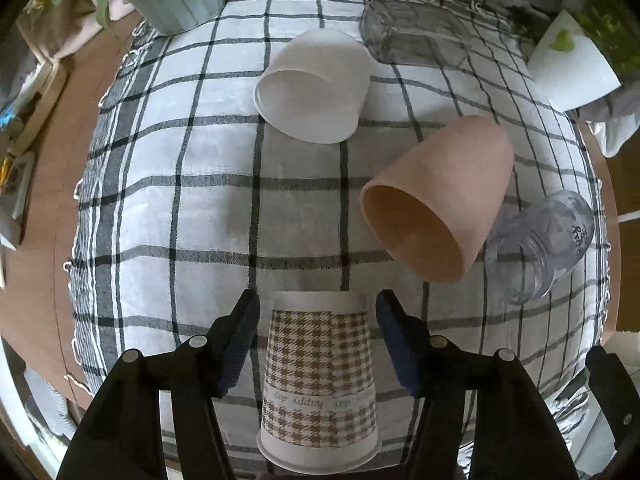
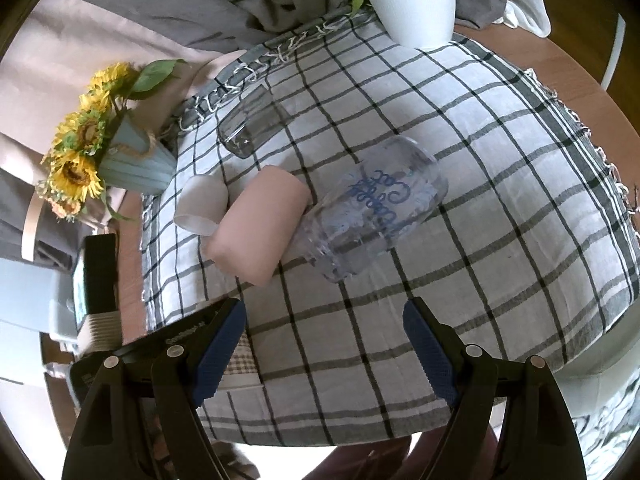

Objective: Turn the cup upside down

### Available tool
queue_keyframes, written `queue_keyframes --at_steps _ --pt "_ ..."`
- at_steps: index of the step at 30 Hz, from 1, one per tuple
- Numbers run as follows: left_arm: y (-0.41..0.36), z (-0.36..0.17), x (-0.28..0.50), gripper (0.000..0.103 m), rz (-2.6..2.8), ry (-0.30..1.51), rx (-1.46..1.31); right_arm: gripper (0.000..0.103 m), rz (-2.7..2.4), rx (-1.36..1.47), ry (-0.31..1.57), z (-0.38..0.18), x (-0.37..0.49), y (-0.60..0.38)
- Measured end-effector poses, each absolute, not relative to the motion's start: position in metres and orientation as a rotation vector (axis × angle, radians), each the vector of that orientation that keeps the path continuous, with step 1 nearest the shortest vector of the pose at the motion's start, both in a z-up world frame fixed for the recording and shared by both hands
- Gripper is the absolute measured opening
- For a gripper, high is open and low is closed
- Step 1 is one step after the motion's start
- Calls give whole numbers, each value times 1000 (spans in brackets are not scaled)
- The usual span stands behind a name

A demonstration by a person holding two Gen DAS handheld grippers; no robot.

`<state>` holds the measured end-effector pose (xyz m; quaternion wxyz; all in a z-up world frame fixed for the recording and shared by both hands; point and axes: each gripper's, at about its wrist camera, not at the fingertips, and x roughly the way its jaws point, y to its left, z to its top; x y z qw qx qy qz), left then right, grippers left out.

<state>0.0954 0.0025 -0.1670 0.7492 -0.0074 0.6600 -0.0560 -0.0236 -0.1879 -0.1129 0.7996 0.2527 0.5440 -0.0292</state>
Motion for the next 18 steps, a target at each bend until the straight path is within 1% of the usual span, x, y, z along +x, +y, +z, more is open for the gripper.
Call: queue_keyframes --at_steps 5,7,9,11,12,18 --pt "7 -172 94 62 -135 1436 -15 82 -59 535 1163 -111 -24 -183" --pt "13 -167 90 72 -140 1436 -9 82 -52 534 1160 -110 -23 -182" --pt "19 -161 88 76 -157 1437 -29 82 -50 529 1156 -108 -23 -180" --pt "25 -157 85 84 -173 1439 -40 82 -42 533 1147 -105 -23 -179" --pt "25 -152 84 90 -189 1442 -43 82 -36 537 1141 -103 -23 -179" --pt "21 -154 89 91 -208 1549 -23 82 -14 577 1079 -88 -25 -178"
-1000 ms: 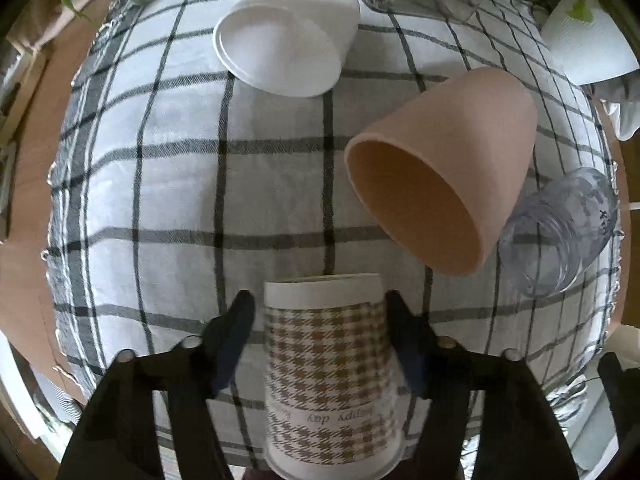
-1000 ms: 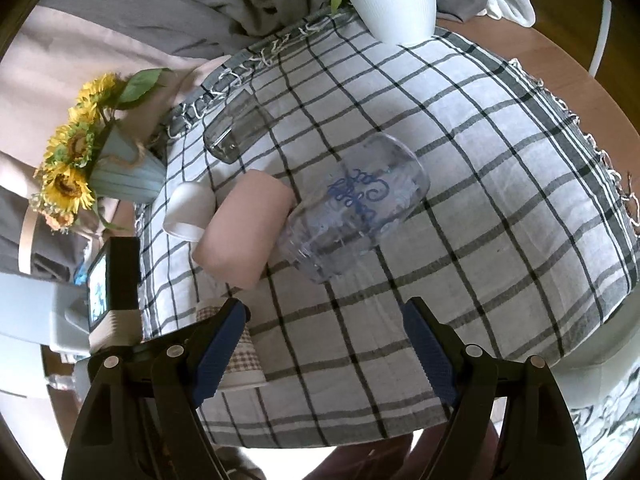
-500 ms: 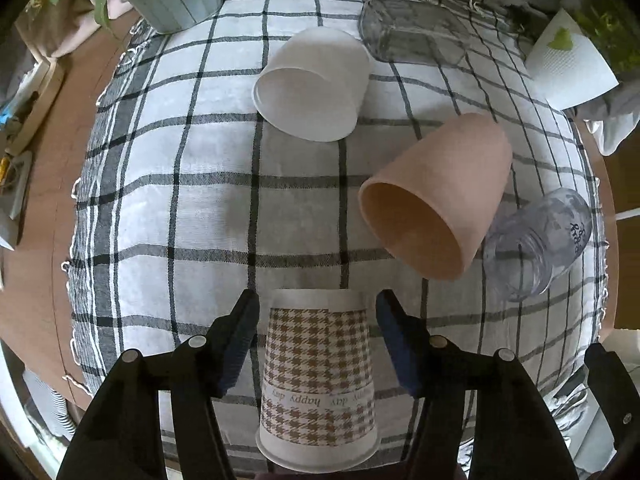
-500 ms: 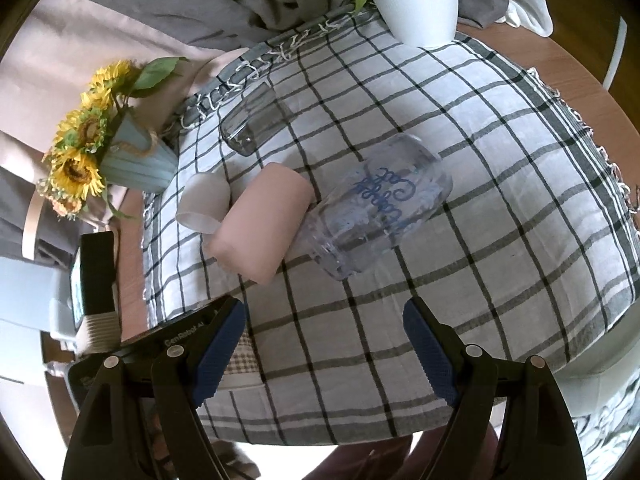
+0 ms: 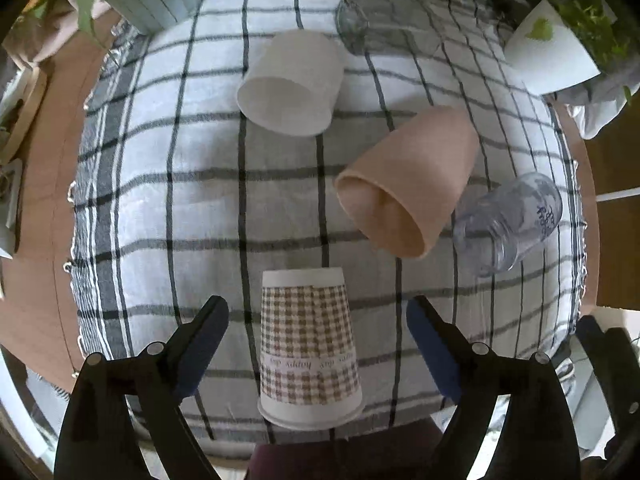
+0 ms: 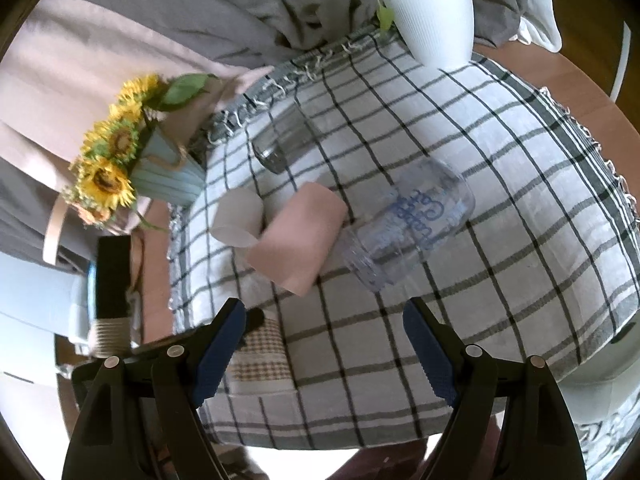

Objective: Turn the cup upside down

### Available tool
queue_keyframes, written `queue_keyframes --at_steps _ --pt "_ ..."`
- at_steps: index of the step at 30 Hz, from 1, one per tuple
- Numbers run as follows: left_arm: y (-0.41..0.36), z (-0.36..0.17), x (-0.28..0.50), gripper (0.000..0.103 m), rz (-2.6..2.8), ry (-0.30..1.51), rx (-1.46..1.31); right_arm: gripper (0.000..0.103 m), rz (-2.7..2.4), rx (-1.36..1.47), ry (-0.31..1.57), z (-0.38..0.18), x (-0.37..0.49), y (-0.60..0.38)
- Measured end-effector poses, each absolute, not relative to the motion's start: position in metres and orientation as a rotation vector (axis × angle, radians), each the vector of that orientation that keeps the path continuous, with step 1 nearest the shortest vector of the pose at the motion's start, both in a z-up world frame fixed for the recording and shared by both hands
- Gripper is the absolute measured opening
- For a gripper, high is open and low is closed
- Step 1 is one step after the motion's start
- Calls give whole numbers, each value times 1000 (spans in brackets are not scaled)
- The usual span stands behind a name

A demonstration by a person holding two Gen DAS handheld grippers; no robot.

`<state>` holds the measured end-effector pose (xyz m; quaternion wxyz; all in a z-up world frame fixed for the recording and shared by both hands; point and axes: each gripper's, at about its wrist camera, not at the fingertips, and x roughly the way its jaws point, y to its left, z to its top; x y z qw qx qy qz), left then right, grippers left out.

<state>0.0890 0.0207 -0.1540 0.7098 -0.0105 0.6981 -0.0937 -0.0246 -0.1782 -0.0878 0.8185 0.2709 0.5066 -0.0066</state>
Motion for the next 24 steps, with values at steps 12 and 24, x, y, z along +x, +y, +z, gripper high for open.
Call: queue_keyframes --at_steps 12,24 --pt "-5 -186 102 68 -174 1726 43 82 -14 642 1013 -80 -20 -188" --pt "-9 -198 106 54 -189 1691 22 81 -45 629 1049 -91 -15 -192"
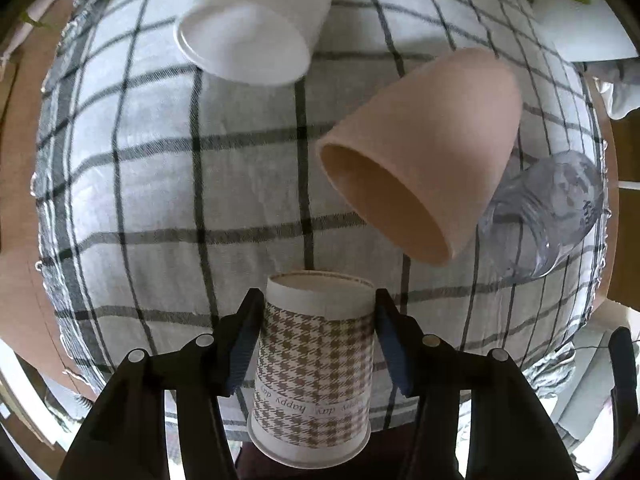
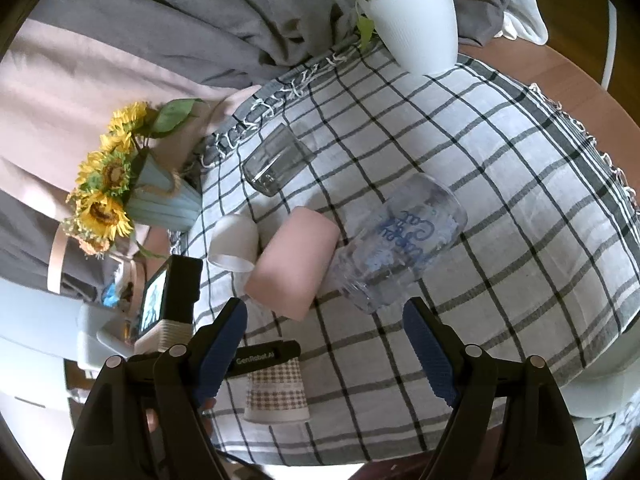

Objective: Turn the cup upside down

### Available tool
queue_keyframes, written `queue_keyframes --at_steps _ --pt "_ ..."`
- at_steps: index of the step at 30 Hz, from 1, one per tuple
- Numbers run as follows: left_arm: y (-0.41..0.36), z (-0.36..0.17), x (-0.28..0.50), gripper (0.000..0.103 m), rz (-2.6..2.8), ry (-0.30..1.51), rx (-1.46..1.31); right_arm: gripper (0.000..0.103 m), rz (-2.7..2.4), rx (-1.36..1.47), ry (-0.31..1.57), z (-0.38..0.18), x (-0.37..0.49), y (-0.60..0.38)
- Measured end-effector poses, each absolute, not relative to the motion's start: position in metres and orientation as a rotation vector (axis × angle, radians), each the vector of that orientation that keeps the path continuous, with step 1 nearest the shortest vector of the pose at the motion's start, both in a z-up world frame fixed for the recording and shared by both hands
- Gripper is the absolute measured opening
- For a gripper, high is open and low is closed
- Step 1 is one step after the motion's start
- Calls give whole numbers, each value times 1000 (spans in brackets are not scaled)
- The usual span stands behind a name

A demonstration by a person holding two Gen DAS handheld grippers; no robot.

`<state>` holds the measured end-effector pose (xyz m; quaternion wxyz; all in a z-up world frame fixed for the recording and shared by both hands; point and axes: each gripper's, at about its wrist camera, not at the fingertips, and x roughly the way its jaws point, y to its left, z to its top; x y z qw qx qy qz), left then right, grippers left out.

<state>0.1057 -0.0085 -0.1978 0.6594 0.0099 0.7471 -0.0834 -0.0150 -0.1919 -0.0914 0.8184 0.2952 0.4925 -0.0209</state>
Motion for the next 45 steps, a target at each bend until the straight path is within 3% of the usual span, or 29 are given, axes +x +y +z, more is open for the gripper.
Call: queue_keyframes --at_steps 10,21,42,45 --pt "24 -145 98 54 -157 1380 -14 80 -18 577 1020 -79 -13 -183" --pt "39 -140 55 54 -139 1137 -11 75 -15 475 1026 -76 -18 -175" --pt "53 -144 12 55 -177 1178 -65 73 -46 396 1085 -89 -32 -170" --pt "53 -144 11 65 -161 1181 -47 73 -52 377 1082 -86 -34 -167"
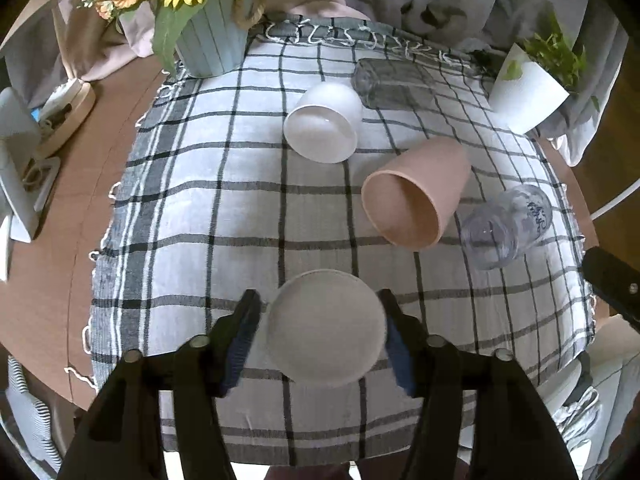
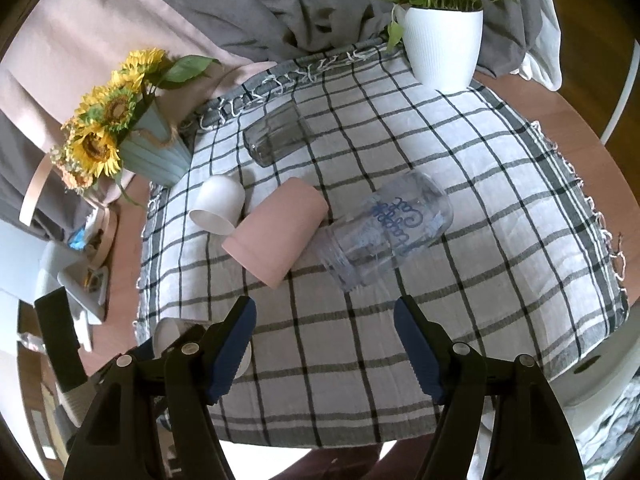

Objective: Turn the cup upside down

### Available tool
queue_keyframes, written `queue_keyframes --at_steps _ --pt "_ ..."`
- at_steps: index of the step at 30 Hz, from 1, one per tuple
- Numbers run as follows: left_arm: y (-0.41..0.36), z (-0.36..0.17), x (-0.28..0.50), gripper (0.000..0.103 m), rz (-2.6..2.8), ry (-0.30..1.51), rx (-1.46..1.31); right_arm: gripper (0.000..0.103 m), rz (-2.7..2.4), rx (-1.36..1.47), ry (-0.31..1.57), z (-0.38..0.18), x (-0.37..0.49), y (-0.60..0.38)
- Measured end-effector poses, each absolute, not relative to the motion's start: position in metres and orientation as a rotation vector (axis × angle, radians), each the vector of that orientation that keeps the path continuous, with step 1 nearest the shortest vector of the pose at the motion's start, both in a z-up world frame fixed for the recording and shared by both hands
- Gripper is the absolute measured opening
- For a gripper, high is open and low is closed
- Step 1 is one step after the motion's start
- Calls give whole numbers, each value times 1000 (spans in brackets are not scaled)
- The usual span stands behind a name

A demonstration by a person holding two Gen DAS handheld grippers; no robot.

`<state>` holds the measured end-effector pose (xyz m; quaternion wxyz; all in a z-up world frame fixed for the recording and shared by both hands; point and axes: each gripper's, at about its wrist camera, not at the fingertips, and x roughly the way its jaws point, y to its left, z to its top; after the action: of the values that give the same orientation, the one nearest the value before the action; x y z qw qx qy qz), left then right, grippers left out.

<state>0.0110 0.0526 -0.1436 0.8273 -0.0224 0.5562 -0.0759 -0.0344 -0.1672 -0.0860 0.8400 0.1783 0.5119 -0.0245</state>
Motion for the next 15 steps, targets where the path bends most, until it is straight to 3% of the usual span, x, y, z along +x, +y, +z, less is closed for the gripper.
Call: queue_keyframes --at_steps 8,10,15 --pt "54 -111 -3 86 -156 1116 -43 74 -54 331 1062 -72 -40 -162" --pt "54 -99 -9 95 -137 1083 -27 79 -48 324 1045 -65 -44 -161" --pt "52 -69 -28 101 -96 1003 16 85 -39 273 998 -45 -57 -156"
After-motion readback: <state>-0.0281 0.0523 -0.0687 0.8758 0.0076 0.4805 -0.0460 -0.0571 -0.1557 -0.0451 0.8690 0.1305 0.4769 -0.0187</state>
